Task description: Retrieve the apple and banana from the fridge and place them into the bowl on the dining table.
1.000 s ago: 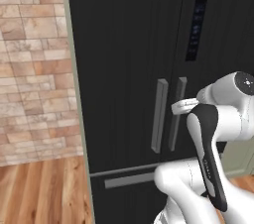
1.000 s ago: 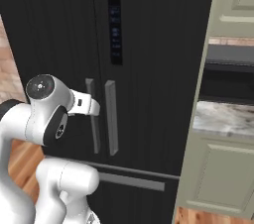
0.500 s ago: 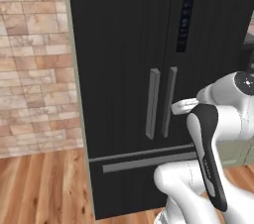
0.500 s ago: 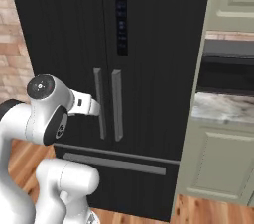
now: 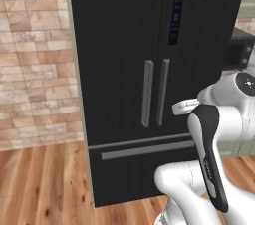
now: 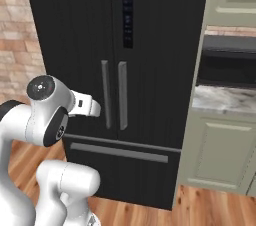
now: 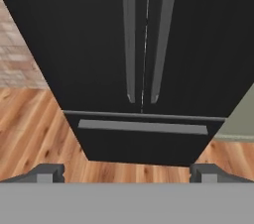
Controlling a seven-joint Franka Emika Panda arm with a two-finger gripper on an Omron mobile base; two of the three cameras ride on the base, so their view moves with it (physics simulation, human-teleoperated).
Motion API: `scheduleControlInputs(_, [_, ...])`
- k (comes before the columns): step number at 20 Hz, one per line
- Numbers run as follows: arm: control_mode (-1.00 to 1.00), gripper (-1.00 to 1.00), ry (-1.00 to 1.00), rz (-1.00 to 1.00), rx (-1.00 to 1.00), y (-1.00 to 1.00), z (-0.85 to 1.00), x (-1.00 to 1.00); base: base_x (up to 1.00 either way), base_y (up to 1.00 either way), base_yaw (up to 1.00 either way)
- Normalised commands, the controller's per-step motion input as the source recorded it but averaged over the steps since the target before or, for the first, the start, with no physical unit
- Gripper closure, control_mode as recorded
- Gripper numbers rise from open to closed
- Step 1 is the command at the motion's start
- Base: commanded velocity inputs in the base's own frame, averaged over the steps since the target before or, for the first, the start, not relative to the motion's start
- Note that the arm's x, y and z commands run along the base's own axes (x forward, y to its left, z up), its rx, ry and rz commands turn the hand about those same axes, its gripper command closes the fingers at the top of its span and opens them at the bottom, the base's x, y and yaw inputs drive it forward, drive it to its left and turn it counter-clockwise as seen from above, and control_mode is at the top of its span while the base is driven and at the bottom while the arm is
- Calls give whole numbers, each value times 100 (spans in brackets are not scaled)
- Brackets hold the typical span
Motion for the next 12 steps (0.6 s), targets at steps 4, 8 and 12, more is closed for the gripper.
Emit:
scheduleControlInputs(4, [100,-100,0,0,0,0,0,0,-36,-8,0])
scheduleControlInputs(8, [100,-100,0,0,0,0,0,0,-26,-23,0])
scheduleControlInputs(12, [100,-100,0,0,0,0,0,0,-25,-34,0])
